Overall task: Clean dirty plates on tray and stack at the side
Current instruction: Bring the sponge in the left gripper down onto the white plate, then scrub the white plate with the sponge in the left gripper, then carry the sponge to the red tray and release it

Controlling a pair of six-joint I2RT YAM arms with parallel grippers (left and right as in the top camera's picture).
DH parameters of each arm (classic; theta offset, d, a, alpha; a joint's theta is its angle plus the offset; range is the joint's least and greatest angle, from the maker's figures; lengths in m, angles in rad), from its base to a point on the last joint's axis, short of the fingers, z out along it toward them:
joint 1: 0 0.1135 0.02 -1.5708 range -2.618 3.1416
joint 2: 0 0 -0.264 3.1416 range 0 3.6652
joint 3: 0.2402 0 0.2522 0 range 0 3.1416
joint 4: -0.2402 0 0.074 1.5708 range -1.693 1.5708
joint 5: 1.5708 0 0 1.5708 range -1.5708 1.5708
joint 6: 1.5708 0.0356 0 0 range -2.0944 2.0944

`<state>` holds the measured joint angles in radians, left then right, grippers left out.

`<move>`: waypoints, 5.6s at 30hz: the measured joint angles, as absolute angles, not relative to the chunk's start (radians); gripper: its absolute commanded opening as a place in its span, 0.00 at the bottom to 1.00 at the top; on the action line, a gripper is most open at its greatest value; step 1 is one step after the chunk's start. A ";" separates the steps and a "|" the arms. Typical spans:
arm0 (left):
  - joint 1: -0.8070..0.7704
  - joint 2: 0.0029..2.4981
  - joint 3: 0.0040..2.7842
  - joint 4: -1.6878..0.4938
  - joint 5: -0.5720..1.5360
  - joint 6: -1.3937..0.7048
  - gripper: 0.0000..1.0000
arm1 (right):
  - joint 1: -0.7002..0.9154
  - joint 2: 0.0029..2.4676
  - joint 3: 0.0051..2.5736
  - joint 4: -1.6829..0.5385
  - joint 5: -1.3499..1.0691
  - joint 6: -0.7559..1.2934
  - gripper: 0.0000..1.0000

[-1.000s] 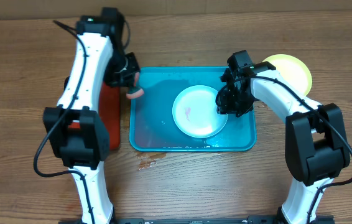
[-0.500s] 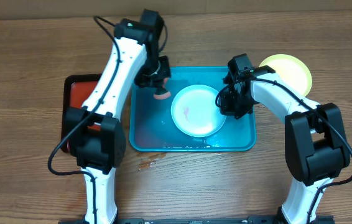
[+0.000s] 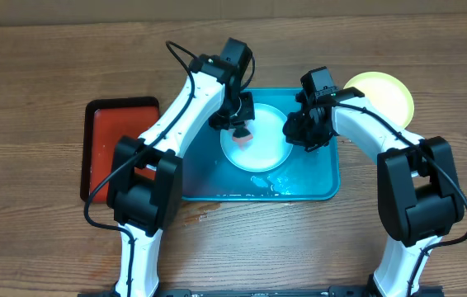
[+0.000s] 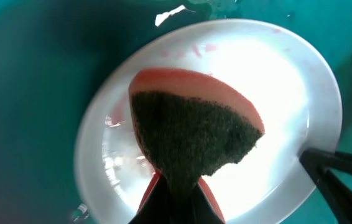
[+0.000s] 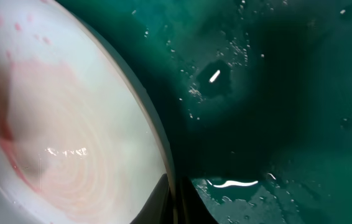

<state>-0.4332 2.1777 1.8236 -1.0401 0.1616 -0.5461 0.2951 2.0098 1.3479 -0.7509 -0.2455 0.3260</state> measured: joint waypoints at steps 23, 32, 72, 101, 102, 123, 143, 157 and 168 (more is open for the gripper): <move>-0.498 2.178 1.770 -0.934 0.116 -0.597 0.04 | 0.353 2.010 1.348 -0.707 -0.171 0.390 0.10; -0.498 2.178 1.656 -0.864 0.116 -0.600 0.04 | 0.353 2.010 1.348 -0.692 -0.168 0.393 0.06; -0.503 2.179 1.753 -0.850 0.059 -0.600 0.04 | 0.356 2.022 1.348 -0.684 -0.186 0.392 0.05; -0.502 2.180 1.826 -0.955 -0.060 -0.570 0.04 | 0.356 2.023 1.348 -0.683 -0.186 0.392 0.05; -0.503 2.180 1.825 -0.938 -0.023 -0.571 0.04 | 0.356 2.023 1.348 -0.683 -0.186 0.392 0.04; -0.510 2.285 1.805 -0.872 -0.004 -0.617 0.04 | 0.356 2.023 1.348 -0.683 -0.187 0.392 0.04; -0.443 2.301 2.119 -1.342 -0.292 -0.622 0.04 | 0.357 2.025 1.348 -0.681 -0.201 0.391 0.04; -0.097 2.300 2.303 -1.662 -0.231 -0.649 0.04 | 0.357 2.025 1.352 -0.682 -0.194 0.391 0.04; 0.112 2.299 2.027 -1.486 -0.157 -0.656 0.04 | 0.357 2.025 1.352 -0.666 -0.173 0.391 0.04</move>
<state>0.1116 2.2993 2.0266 -1.4857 -0.1566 -0.6559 0.3569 2.0247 1.3521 -0.6659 -0.1726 0.3908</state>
